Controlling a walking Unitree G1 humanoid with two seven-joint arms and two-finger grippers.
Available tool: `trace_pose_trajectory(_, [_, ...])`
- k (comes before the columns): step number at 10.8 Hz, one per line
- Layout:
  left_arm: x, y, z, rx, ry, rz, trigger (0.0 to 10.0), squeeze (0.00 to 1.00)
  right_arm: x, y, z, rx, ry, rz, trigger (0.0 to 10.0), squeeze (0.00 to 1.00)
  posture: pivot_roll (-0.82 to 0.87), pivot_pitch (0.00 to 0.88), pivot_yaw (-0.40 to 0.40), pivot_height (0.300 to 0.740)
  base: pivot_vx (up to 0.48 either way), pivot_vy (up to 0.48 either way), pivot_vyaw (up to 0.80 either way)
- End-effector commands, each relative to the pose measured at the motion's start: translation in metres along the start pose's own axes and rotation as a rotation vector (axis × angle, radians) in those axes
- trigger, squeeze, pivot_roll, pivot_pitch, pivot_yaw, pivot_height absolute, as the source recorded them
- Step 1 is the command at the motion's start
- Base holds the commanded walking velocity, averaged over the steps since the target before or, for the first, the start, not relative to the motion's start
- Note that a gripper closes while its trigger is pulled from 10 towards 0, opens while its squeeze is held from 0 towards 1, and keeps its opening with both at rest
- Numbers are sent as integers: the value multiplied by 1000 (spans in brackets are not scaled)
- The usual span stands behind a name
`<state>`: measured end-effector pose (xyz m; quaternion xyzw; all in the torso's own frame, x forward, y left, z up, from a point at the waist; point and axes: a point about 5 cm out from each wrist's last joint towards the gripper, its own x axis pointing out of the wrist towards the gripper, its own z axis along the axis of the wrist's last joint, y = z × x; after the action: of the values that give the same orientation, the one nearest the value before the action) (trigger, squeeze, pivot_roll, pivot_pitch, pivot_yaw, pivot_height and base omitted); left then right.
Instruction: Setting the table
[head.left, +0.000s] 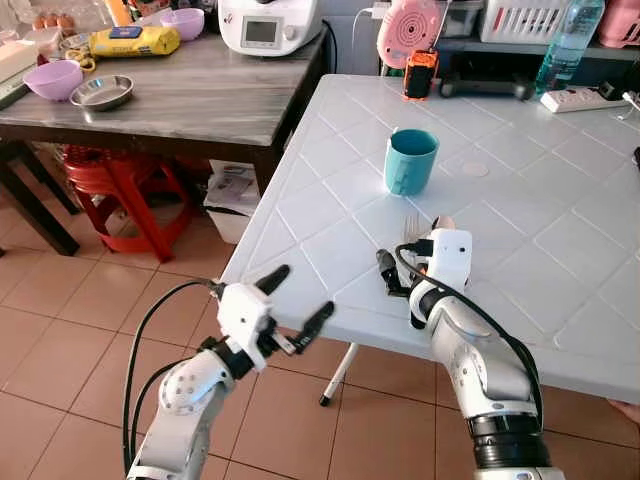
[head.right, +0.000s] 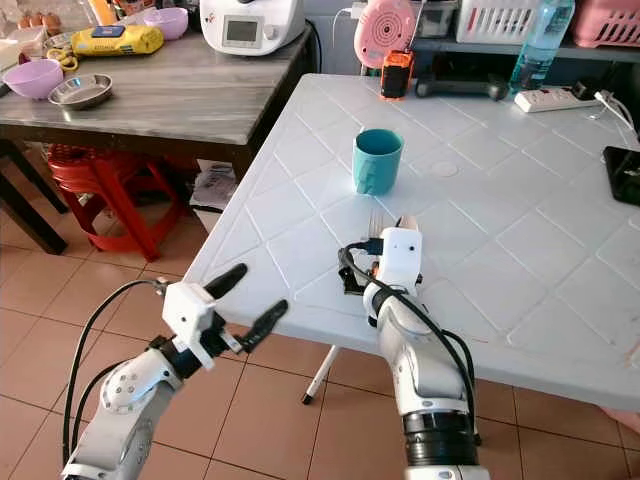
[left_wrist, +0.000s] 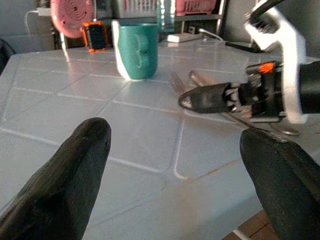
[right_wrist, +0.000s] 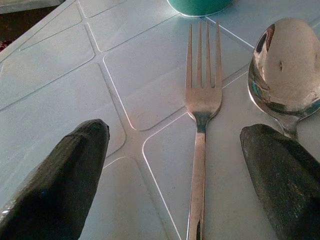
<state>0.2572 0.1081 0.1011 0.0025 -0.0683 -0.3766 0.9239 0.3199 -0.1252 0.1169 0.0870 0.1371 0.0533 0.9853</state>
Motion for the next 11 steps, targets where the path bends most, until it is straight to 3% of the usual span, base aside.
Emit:
trace_pose_trajectory(1, [0, -2, 5, 25, 10, -31, 10000, 0, 2, 4, -3, 10, 28, 16, 10000, 0, -102, 93, 65, 740, 0, 0, 0])
trace_pose_trajectory(5, [7, 0, 10, 70, 46, -101, 10000, 0, 1, 3, -1, 8, 24, 17, 10000, 0, -107, 97, 57, 740, 0, 0, 0])
trace_pose_trajectory(8, [27, 18, 14, 146, 39, -137, 10000, 0, 0, 7, 2, 1, 14, 36, 10000, 0, -123, 105, 53, 740, 0, 0, 0])
trace_pose_trajectory(11, [38, 20, 11, 187, 41, -222, 10000, 0, -4, 7, 2, -13, 10, 36, 10000, 0, -142, 113, 59, 740, 0, 0, 0])
